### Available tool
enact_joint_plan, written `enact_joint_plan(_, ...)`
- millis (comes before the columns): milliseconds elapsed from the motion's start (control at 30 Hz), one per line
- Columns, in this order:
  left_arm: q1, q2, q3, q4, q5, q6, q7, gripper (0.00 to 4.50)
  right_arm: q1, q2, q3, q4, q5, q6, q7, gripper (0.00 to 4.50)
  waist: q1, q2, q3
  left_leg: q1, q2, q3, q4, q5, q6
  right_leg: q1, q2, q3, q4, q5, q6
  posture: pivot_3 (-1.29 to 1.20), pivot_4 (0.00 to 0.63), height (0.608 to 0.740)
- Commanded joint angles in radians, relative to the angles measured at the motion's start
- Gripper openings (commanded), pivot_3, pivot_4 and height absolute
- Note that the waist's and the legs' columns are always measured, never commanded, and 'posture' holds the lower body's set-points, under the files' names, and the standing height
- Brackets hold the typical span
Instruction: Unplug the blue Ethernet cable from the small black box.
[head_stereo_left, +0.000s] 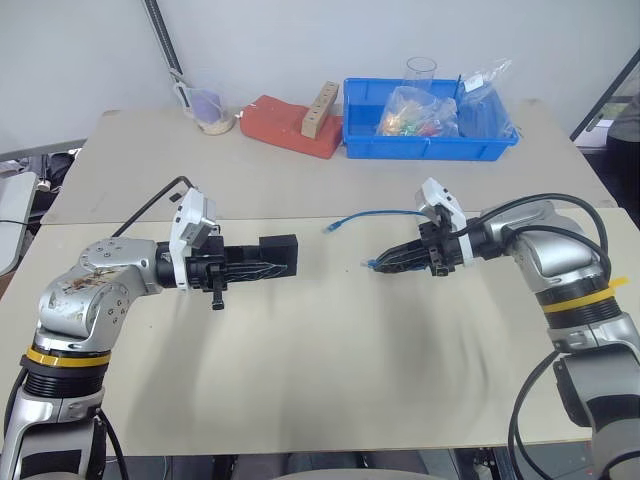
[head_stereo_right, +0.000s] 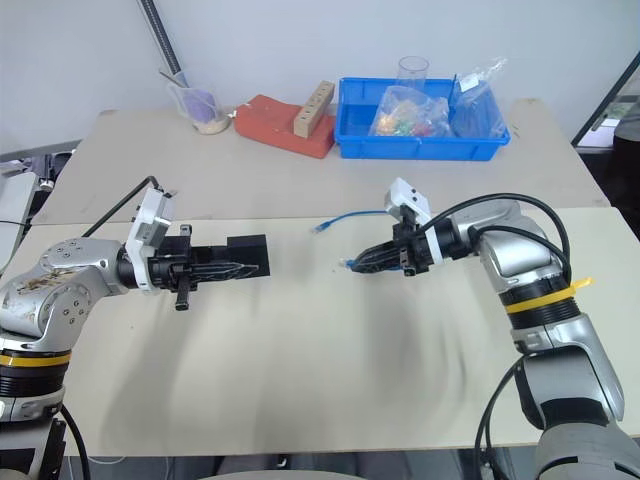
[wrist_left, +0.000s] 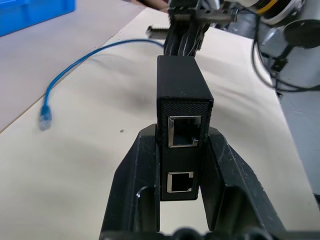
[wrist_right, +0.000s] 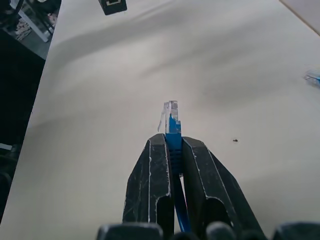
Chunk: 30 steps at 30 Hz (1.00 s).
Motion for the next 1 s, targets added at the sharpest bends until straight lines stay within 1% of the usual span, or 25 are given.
enact_joint_plan(33,0.003,0.011,0.024,-0.032,-0.012,-0.010,0.007,0.55,-0.006,-0.002,-0.025,-0.027,0.001,-0.025,-0.004,0.06,0.001,0.000,0.000,0.000,0.000,0.000,0.000,0.000,0.000,0.000,0.000,0.000,0.000,0.000,0.000,0.00,0.150,0.740)
enact_joint_plan(200,0.040,0.008,0.036,-0.029,0.017,-0.053,0.036,0.55,0.022,0.029,-0.025,-0.008,-0.063,-0.113,-0.102,0.06,0.001,0.000,0.000,0.000,0.000,0.000,0.000,0.000,0.000,0.000,0.000,0.000,0.000,0.000,0.000,0.00,0.150,0.740)
enact_joint_plan(333,0.112,-0.025,0.042,-0.037,0.063,-0.124,0.098,0.55,0.110,0.051,0.006,0.010,-0.217,-0.336,-0.257,0.06,0.003,0.000,0.000,0.000,0.000,0.000,0.000,0.000,0.000,0.000,-0.001,0.000,0.000,0.000,0.000,0.00,0.150,0.740)
enact_joint_plan(433,0.144,-0.057,0.040,-0.046,0.091,-0.168,0.146,0.55,0.182,0.061,0.016,0.000,-0.272,-0.427,-0.305,0.06,0.008,0.000,0.000,-0.001,0.000,0.001,0.000,0.000,0.000,0.000,-0.001,0.000,0.000,0.000,0.000,0.00,0.150,0.740)
enact_joint_plan(467,0.152,-0.067,0.040,-0.049,0.098,-0.179,0.161,0.55,0.204,0.067,0.011,-0.017,-0.259,-0.414,-0.302,0.06,0.008,0.000,0.000,0.000,0.000,0.001,0.000,0.000,0.000,0.000,-0.001,0.001,0.000,0.000,0.000,0.00,0.150,0.740)
enact_joint_plan(500,0.156,-0.076,0.041,-0.052,0.101,-0.184,0.174,0.55,0.220,0.069,0.004,-0.039,-0.240,-0.392,-0.291,0.97,0.008,0.000,0.000,0.000,0.000,0.001,0.000,0.000,0.000,0.000,-0.001,0.001,0.000,0.000,0.000,0.00,0.150,0.740)
enact_joint_plan(533,0.160,-0.082,0.043,-0.055,0.101,-0.186,0.184,0.55,0.231,0.068,-0.001,-0.060,-0.226,-0.374,-0.280,1.19,0.008,0.000,0.000,-0.001,0.000,0.001,0.000,0.000,0.000,0.000,-0.001,0.001,0.000,0.000,0.000,0.00,0.150,0.740)
enact_joint_plan(600,0.163,-0.093,0.046,-0.060,0.102,-0.189,0.204,0.55,0.243,0.066,-0.011,-0.094,-0.216,-0.359,-0.277,1.96,0.006,0.000,0.000,0.000,0.000,0.001,0.000,0.000,0.000,0.000,-0.001,0.001,0.000,0.000,0.000,0.00,0.150,0.740)
enact_joint_plan(667,0.171,-0.111,0.047,-0.060,0.110,-0.197,0.230,0.55,0.243,0.054,-0.032,-0.122,-0.209,-0.353,-0.281,2.57,0.002,0.000,0.000,0.000,0.000,0.000,0.000,0.000,0.000,0.000,-0.001,0.001,0.000,0.000,0.000,0.00,0.150,0.740)
enact_joint_plan(700,0.174,-0.117,0.046,-0.058,0.117,-0.204,0.239,0.55,0.241,0.046,-0.041,-0.137,-0.201,-0.345,-0.277,2.99,0.002,0.000,0.000,0.000,0.000,0.000,0.000,0.000,0.000,0.000,-0.001,0.001,0.001,0.000,0.000,0.00,0.150,0.740)
enact_joint_plan(767,0.187,-0.136,0.040,-0.047,0.138,-0.230,0.263,0.55,0.244,0.031,-0.073,-0.195,-0.157,-0.289,-0.267,3.65,0.003,0.000,0.000,0.000,0.000,0.000,0.000,0.000,0.000,0.000,-0.001,0.001,0.001,0.000,0.000,0.00,0.150,0.740)
enact_joint_plan(833,0.193,-0.169,0.033,-0.018,0.169,-0.270,0.301,0.55,0.253,0.008,-0.116,-0.289,-0.084,-0.191,-0.257,4.36,0.005,0.000,0.000,0.000,0.000,0.000,0.000,0.000,0.000,0.000,-0.001,0.001,0.000,0.000,0.000,0.00,0.150,0.740)
enact_joint_plan(867,0.194,-0.185,0.031,-0.004,0.184,-0.289,0.318,0.55,0.256,0.004,-0.136,-0.331,-0.051,-0.149,-0.265,4.47,0.007,0.000,0.000,0.000,0.000,0.000,0.000,0.000,0.000,0.000,-0.001,0.001,0.000,0.000,0.000,0.00,0.150,0.740)
enact_joint_plan(967,0.187,-0.259,0.015,0.078,0.258,-0.385,0.392,0.55,0.256,0.034,-0.225,-0.468,0.071,0.004,-0.351,4.47,0.013,0.000,0.000,0.000,0.000,0.000,0.000,0.000,0.000,0.000,-0.001,0.001,0.000,0.000,0.000,0.00,0.150,0.740)
enact_joint_plan(1000,0.181,-0.282,0.004,0.119,0.293,-0.430,0.415,0.55,0.255,0.052,-0.246,-0.502,0.089,0.032,-0.392,4.47,0.014,0.000,0.000,0.000,0.000,0.000,0.000,0.000,0.000,0.001,-0.001,0.001,0.000,0.000,0.000,0.00,0.150,0.740)
